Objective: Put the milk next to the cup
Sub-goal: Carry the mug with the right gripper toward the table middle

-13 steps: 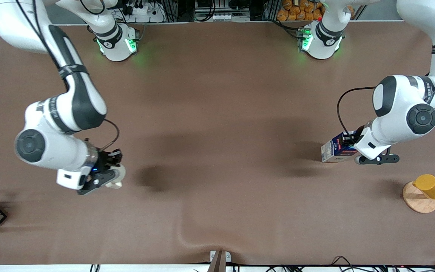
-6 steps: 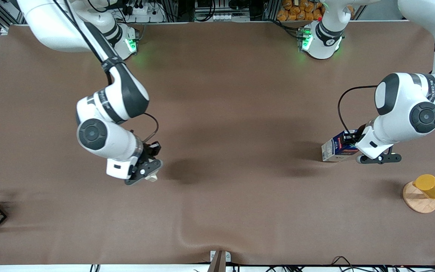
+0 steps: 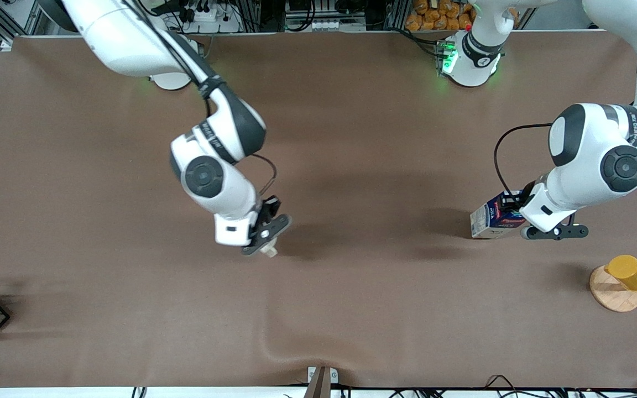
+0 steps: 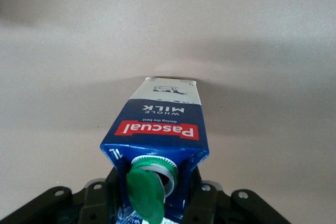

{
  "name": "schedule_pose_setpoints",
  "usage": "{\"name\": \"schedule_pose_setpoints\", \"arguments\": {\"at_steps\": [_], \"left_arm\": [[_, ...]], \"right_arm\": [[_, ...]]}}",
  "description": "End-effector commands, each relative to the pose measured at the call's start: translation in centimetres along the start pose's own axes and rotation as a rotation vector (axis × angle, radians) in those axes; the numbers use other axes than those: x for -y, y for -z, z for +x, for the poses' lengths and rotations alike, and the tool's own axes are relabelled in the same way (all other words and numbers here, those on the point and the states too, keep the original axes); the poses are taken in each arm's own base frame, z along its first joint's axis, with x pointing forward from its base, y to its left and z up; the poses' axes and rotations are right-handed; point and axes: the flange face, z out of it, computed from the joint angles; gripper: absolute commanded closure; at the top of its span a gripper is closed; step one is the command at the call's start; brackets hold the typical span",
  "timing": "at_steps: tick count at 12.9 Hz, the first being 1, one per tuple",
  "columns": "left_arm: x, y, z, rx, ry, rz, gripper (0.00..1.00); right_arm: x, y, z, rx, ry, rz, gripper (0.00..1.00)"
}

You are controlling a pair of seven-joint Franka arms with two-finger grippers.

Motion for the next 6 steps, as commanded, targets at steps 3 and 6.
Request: {"name": "schedule_pose_setpoints", "arguments": {"at_steps": [3, 6], "left_arm": [[-1.7, 1.2, -0.4, 0.000, 0.008, -0.021, 0.50], [-3.2, 1.4, -0.6, -0.003, 0.034, -0.025, 0.50]], "right_arm": [[4.7, -4.0, 1.0, -0.011, 0.058, -0.013, 1.00], [5.9, -5.5, 0.8, 0.016, 0.041, -0.003, 1.00]]}}
